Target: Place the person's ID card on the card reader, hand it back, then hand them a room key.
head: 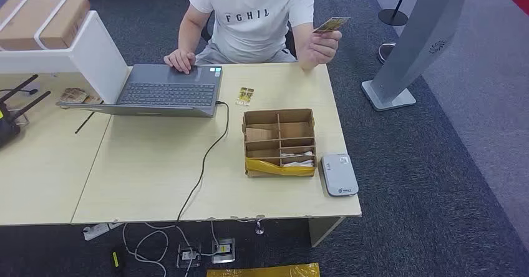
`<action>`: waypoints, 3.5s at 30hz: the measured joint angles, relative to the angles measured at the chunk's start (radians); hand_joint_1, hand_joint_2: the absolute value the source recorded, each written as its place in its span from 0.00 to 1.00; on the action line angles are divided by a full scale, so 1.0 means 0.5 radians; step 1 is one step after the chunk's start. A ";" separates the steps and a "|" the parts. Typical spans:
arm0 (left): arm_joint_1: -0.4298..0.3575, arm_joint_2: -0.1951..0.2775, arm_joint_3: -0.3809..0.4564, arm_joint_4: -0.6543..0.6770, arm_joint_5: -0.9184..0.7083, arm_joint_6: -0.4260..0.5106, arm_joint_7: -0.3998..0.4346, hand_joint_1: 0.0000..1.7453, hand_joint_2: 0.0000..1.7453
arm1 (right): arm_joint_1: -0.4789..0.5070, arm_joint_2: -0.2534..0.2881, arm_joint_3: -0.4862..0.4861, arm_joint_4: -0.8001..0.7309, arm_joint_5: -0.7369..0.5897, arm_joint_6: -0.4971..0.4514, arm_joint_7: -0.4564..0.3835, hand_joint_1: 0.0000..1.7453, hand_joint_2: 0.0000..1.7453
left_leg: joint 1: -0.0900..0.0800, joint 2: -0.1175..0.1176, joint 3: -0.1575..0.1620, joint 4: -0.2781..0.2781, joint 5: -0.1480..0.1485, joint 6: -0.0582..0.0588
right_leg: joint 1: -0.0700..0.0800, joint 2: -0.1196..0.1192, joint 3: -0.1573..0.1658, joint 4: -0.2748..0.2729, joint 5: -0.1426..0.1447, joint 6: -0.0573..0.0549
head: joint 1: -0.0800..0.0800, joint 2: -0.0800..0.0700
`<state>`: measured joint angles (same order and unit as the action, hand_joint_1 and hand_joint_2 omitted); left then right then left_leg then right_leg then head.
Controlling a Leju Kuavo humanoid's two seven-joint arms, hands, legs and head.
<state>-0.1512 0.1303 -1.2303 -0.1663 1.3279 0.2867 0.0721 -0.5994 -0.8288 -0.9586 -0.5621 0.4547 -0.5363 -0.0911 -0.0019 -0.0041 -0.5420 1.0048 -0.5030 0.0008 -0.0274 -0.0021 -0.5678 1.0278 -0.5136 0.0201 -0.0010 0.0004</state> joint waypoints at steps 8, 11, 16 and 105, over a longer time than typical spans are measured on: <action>-0.013 0.025 0.002 0.000 0.019 -0.017 0.017 0.00 0.00 | -0.469 -0.227 1.032 -0.461 -0.385 0.132 0.354 0.00 1.00 | -0.004 -0.001 -0.001 0.000 0.006 0.007 | -0.004 -0.001 -0.004 0.005 0.001 0.002 | 0.000 0.000; -0.012 0.036 0.006 0.000 0.021 -0.002 0.036 0.00 0.00 | -0.597 -0.246 1.382 -0.628 -0.442 0.198 0.426 0.00 1.00 | -0.004 -0.008 -0.001 0.000 0.011 0.007 | -0.003 -0.007 -0.005 0.006 0.002 0.004 | 0.000 0.000; -0.011 0.056 0.008 0.000 -0.015 -0.041 0.048 0.00 0.00 | -0.743 -0.257 1.862 -0.821 -0.410 0.335 0.449 0.00 1.00 | -0.002 -0.011 -0.002 0.000 0.012 0.006 | -0.001 -0.010 -0.006 0.006 0.003 0.004 | 0.000 0.000; -0.009 0.112 -0.059 0.000 -0.294 -0.169 -0.022 0.00 0.00 | -0.290 0.216 3.568 -1.552 0.249 0.850 0.609 1.00 1.00 | 0.004 -0.018 -0.006 0.000 0.013 0.003 | 0.005 -0.013 -0.010 0.005 0.002 0.003 | 0.001 0.000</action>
<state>-0.1558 0.1862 -1.2595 -0.1663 1.1811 0.2022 0.0608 -0.7442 -0.7207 0.8253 -1.3380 0.5791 -0.1112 0.2135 0.0000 -0.0133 -0.5450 1.0049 -0.4966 0.0021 -0.0251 -0.0084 -0.5728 1.0303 -0.5125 0.0218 -0.0007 0.0004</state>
